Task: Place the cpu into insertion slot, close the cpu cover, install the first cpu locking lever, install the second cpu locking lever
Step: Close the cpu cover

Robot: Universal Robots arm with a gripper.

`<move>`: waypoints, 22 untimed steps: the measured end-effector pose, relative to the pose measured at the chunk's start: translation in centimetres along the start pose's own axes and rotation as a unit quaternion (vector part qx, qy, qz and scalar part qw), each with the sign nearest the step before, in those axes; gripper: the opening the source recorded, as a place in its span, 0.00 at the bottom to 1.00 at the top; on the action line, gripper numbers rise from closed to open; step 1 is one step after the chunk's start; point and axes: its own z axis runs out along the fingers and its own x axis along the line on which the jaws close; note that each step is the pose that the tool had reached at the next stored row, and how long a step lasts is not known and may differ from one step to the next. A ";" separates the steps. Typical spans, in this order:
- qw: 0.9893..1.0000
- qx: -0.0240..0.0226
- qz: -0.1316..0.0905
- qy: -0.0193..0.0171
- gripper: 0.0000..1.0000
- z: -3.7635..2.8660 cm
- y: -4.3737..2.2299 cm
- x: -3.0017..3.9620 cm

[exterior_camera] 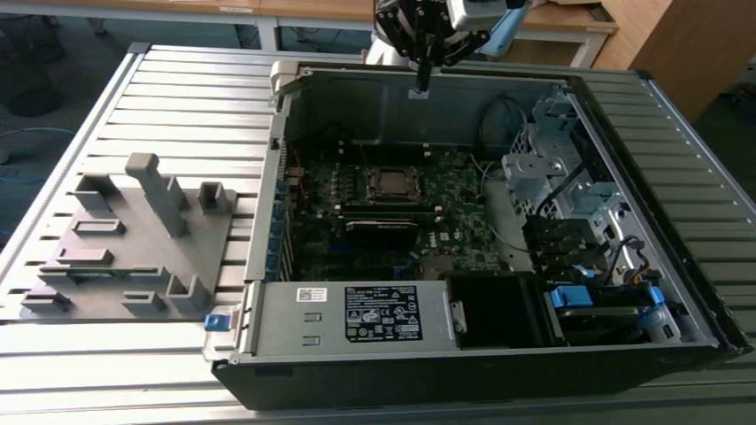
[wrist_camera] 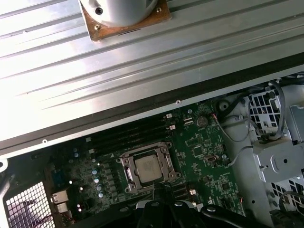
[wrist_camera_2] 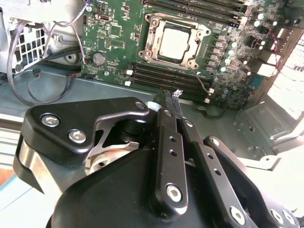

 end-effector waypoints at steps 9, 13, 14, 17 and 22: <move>1.000 0.000 0.000 0.000 0.10 0.20 -0.01 0.00; 1.000 0.000 0.000 0.000 0.10 0.31 -0.01 0.00; 1.000 0.000 0.000 0.000 0.10 0.34 -0.01 0.00; 1.000 0.000 0.000 0.000 0.10 0.40 -0.02 0.00; 1.000 0.000 0.000 0.000 0.10 0.52 -0.02 0.01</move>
